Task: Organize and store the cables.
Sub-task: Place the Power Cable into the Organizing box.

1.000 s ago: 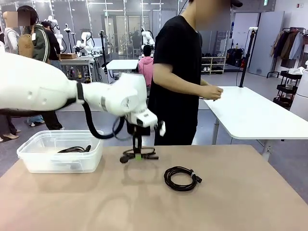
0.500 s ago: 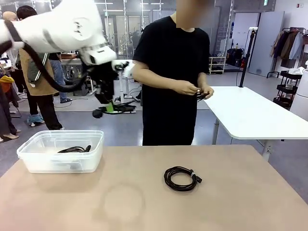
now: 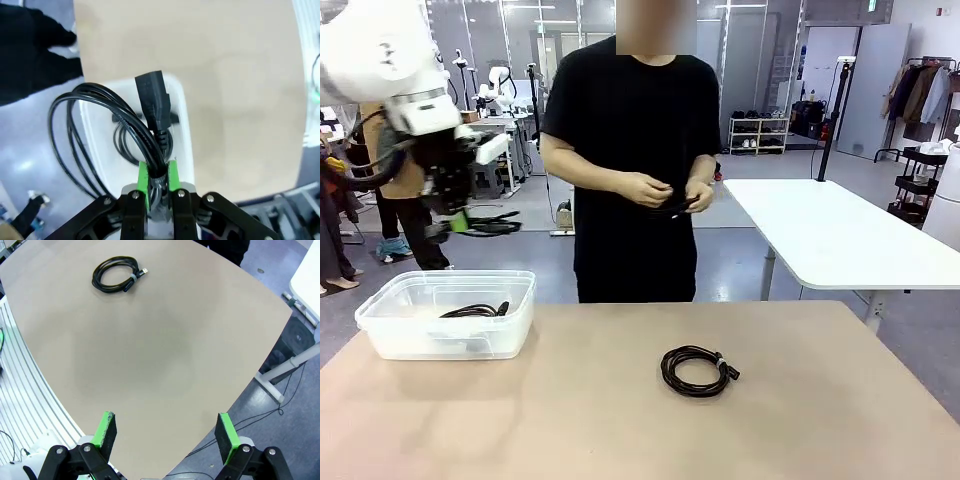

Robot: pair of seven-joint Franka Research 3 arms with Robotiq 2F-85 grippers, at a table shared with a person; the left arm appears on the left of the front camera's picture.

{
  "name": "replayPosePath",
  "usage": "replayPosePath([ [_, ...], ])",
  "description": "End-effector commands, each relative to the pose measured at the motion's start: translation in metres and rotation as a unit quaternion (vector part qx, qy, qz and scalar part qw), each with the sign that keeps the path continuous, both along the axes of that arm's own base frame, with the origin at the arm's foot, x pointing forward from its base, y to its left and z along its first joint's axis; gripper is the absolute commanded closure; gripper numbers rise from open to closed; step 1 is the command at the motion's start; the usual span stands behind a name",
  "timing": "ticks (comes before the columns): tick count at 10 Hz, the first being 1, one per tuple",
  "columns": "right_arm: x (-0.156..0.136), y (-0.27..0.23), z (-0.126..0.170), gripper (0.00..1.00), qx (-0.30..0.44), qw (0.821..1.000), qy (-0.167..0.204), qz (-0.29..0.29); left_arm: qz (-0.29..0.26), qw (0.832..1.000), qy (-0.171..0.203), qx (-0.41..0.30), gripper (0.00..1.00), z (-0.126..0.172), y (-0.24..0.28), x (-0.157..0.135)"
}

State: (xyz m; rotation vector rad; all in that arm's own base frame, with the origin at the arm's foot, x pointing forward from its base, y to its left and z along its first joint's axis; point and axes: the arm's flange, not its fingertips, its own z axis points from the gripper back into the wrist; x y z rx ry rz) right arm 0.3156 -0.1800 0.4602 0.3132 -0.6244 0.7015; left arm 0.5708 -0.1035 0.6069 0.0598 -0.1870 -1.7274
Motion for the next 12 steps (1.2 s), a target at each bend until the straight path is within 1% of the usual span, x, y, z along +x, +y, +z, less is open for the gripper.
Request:
replayPosePath([
  [1,0.000,0.000,0.000,0.00,0.006,1.000,0.000,-0.001,-0.018,0.999,-0.025,0.014,1.00,-0.027,0.038,-0.007],
  [3,0.000,0.000,0.000,0.00,0.006,1.000,0.000,-0.001,0.001,0.999,-0.018,0.031,1.00,-0.059,0.060,0.006],
  [4,0.000,0.000,0.000,0.00,0.006,1.000,0.000,-0.001,0.015,1.000,0.001,0.023,1.00,-0.082,0.067,0.012],
  [5,0.000,0.000,0.000,0.00,0.006,1.000,0.000,-0.001,0.015,1.000,0.000,0.027,1.00,-0.100,0.068,0.016],
  [6,0.000,0.000,0.000,0.00,0.006,1.000,0.000,-0.001,0.024,1.000,-0.001,0.005,1.00,-0.117,0.066,0.022],
  [7,0.000,0.000,0.000,0.00,0.006,1.000,0.000,-0.001,0.039,0.998,0.000,0.044,1.00,-0.134,0.063,0.027],
  [8,0.000,0.000,0.000,0.00,0.006,1.000,0.000,-0.001,0.045,0.998,0.009,0.044,1.00,-0.144,0.061,0.031],
  [9,0.000,0.000,0.000,0.00,0.006,1.000,0.000,-0.001,0.057,0.998,0.006,0.037,0.70,-0.151,0.058,0.037],
  [10,0.000,0.000,0.000,0.00,0.006,1.000,0.000,-0.001,0.054,0.997,0.008,0.048,0.60,-0.154,0.054,0.037],
  [11,0.000,0.000,0.000,0.00,0.006,1.000,0.000,-0.001,0.054,0.997,0.008,0.053,0.45,-0.156,0.050,0.038],
  [12,0.000,0.000,0.000,0.00,0.006,1.000,0.000,-0.001,0.057,0.997,0.008,0.052,0.35,-0.155,0.048,0.037],
])
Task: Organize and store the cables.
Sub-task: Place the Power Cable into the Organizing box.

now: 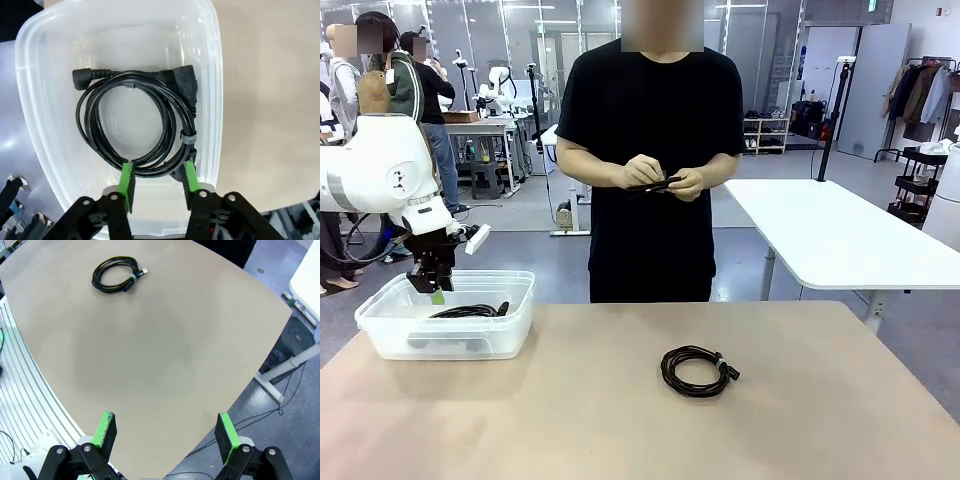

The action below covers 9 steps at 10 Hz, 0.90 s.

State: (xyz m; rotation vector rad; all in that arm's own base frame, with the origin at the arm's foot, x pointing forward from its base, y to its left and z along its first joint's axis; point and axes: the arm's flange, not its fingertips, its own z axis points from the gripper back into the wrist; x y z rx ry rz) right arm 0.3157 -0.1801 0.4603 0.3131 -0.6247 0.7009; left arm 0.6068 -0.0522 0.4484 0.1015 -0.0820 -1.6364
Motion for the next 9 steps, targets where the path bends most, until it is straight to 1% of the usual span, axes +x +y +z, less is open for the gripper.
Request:
replayPosePath([
  [1,0.000,0.000,0.000,0.00,0.006,1.000,0.000,-0.001,0.007,1.000,-0.012,0.013,0.19,0.005,-0.003,-0.001],
  [3,0.000,0.000,0.000,0.00,0.006,1.000,0.000,-0.001,0.012,1.000,-0.012,0.008,0.00,0.009,-0.002,-0.005],
  [4,0.000,0.000,0.000,0.00,0.006,1.000,0.000,-0.001,0.015,1.000,-0.011,0.007,0.00,0.009,-0.003,-0.007],
  [5,0.000,0.000,0.000,0.00,0.006,1.000,0.000,-0.001,0.021,1.000,-0.012,0.007,0.02,0.008,-0.004,-0.010],
  [6,0.000,0.000,0.000,0.00,0.006,1.000,0.000,-0.001,0.041,0.999,-0.022,0.015,0.00,0.006,-0.003,-0.013],
  [7,0.000,0.000,0.000,0.00,0.006,1.000,0.000,-0.001,0.074,0.997,-0.027,0.008,0.00,0.001,-0.001,-0.022],
  [8,0.000,0.000,0.000,0.00,0.006,1.000,0.000,-0.001,0.015,1.000,-0.009,0.003,0.00,0.010,-0.002,-0.004],
  [9,0.000,0.000,0.000,0.00,0.006,1.000,0.000,-0.001,0.015,1.000,-0.009,0.003,0.00,0.010,-0.002,-0.004],
])
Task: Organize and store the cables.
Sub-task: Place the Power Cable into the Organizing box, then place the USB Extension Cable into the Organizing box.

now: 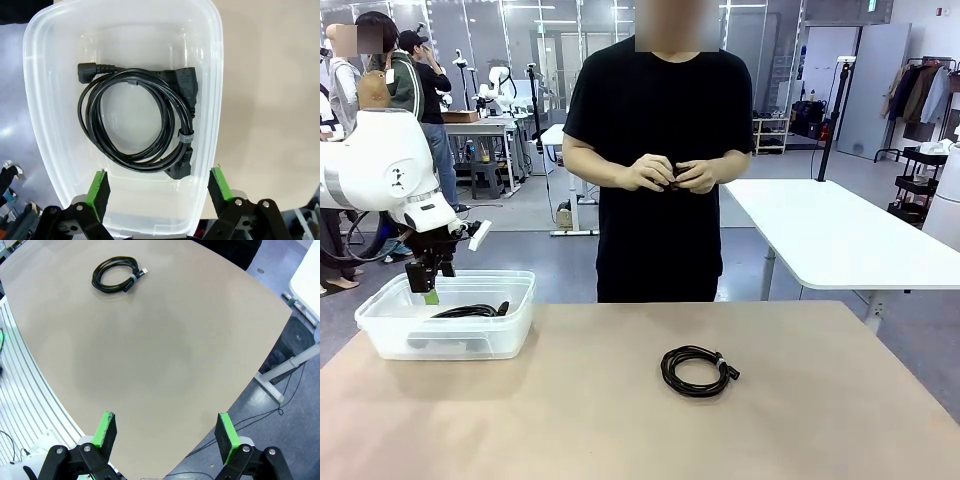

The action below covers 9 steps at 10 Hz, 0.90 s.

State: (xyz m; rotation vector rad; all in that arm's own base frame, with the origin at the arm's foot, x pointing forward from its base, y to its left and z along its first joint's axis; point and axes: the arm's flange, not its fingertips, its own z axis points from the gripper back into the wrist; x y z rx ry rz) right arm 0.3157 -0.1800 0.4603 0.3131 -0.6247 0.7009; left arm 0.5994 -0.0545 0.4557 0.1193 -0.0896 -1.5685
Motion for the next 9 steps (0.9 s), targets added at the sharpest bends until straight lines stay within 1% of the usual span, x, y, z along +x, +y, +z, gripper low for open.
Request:
replayPosePath([
  [1,-0.0001,-0.0004,0.0003,0.00,0.006,1.000,0.000,-0.001,-0.018,1.000,0.000,0.002,0.00,0.0025,0.0003,0.0036],
  [9,-0.0001,-0.0004,0.0003,0.00,0.006,1.000,0.000,-0.001,-0.018,1.000,0.000,0.002,0.00,0.0025,0.0003,0.0036],
])
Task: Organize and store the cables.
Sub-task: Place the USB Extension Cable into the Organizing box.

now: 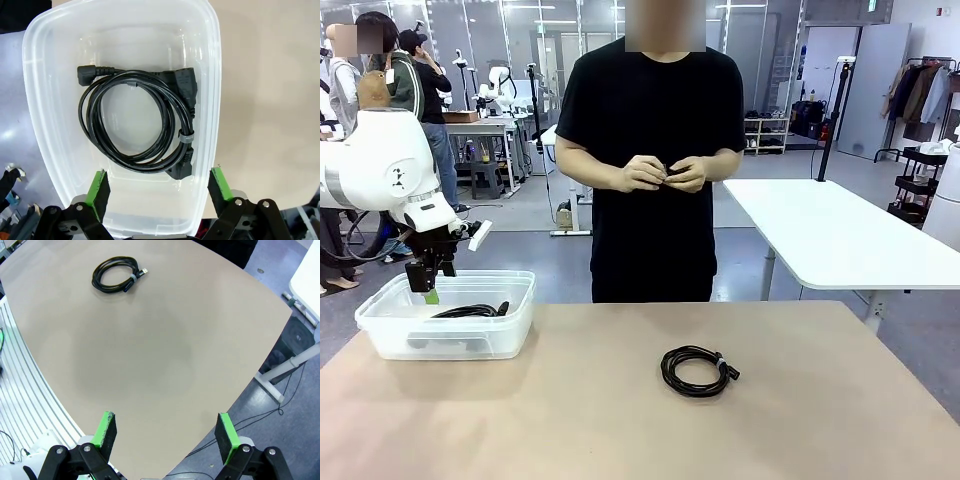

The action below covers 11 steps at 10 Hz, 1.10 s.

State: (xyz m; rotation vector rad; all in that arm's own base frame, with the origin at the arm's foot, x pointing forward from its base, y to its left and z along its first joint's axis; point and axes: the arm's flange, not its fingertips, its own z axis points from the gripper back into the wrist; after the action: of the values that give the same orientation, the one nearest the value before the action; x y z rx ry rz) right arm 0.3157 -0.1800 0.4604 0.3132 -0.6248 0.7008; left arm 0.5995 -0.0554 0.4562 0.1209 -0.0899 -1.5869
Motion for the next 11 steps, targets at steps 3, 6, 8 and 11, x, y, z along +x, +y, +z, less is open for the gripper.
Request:
replayPosePath([
  [3,0.000,0.000,0.000,0.00,0.006,1.000,0.000,-0.001,0.013,1.000,0.005,-0.007,0.00,0.020,0.002,-0.011],
  [6,0.000,0.000,0.000,0.00,0.006,1.000,0.000,-0.001,0.081,0.990,0.018,-0.110,0.00,0.058,0.038,-0.070],
  [8,0.000,0.000,0.000,0.00,0.006,1.000,0.000,-0.001,0.109,0.975,0.017,-0.195,0.00,0.049,0.068,-0.126],
  [11,0.000,0.000,0.000,0.00,0.006,1.000,0.000,-0.001,0.145,0.934,-0.023,-0.327,0.00,0.014,0.098,-0.179],
])
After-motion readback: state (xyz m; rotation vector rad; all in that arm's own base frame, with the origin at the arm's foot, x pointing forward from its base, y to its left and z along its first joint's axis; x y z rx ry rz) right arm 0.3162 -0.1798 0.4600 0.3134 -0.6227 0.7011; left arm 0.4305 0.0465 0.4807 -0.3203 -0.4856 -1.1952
